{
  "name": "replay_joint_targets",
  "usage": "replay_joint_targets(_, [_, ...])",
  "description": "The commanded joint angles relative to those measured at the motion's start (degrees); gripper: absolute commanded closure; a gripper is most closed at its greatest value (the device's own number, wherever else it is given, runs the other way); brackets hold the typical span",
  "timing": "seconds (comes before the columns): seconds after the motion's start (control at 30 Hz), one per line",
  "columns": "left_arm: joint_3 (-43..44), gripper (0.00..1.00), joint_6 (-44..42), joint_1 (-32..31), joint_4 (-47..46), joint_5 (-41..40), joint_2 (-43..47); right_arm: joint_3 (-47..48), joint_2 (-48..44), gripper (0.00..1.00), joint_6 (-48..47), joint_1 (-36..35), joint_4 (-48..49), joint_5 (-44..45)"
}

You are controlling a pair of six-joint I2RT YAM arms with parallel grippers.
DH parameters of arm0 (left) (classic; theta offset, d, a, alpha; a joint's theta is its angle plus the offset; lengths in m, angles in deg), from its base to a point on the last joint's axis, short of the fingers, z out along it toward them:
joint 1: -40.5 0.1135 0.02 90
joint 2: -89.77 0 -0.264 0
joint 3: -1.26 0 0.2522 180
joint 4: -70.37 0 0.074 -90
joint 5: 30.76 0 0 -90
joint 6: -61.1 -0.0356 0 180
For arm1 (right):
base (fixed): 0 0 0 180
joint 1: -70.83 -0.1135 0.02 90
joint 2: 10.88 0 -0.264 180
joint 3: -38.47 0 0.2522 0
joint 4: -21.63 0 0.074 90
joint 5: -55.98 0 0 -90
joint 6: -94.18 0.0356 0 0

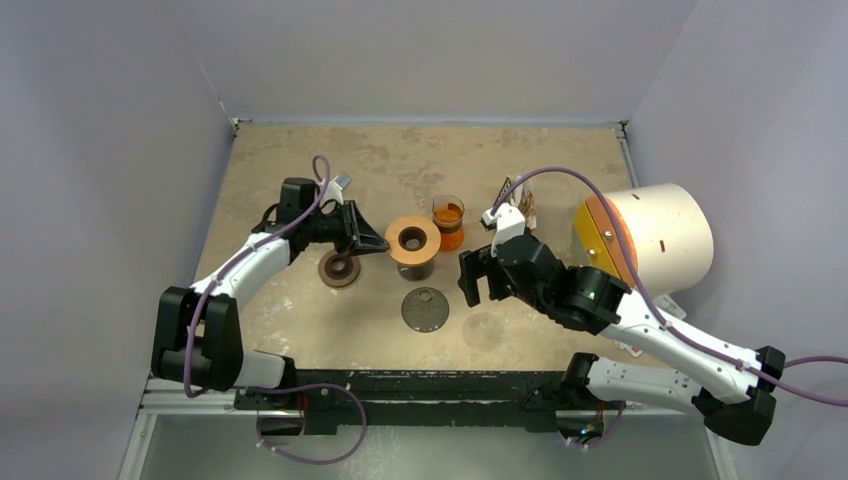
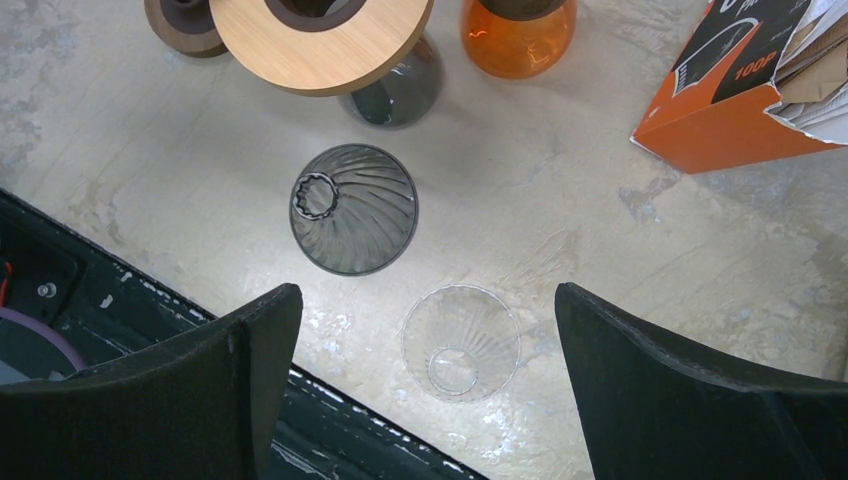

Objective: Place the coffee filter in the dripper
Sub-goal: Place the dripper holder onto the coffee server.

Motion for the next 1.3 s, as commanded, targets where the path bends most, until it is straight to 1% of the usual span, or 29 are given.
replay_joint_targets(0.0, [1.98,0.82,0.54,-0.2,-2.36,0.79,-1.2,-0.39,-1.24,0.01,1.19,0.3,0.75,0.37])
replay_joint_targets(0.43, [3.16,0.82,2.4,-2.74,-4.8,0.36,-3.3,-1.33,-1.62,0.02,1.68,0.31,1.08,0.23])
replay_joint_targets(1.0, [5.14,0.82,3.19,-4.31,-6.35,-0.58,-6.63,-2.23,-0.9,0.02,2.37,0.3,2.32,-0.16])
replay_joint_targets(1.1, [5.54,0.82,3.19,-4.39,-6.2,-0.42,-6.86,-2.62,-0.61,0.02,2.71,0.3,3.04,-0.16])
replay_joint_targets(1.2, [6.23,0.82,1.96,-4.33,-4.17,-0.96,-5.97,-2.98,0.05,0.03,3.28,0.3,3.69,-0.18])
replay_joint_targets(1.27, [6.55,0.8,1.09,-4.31,-2.57,-1.34,-5.08,-3.23,0.58,0.03,3.49,0.35,4.14,-0.21])
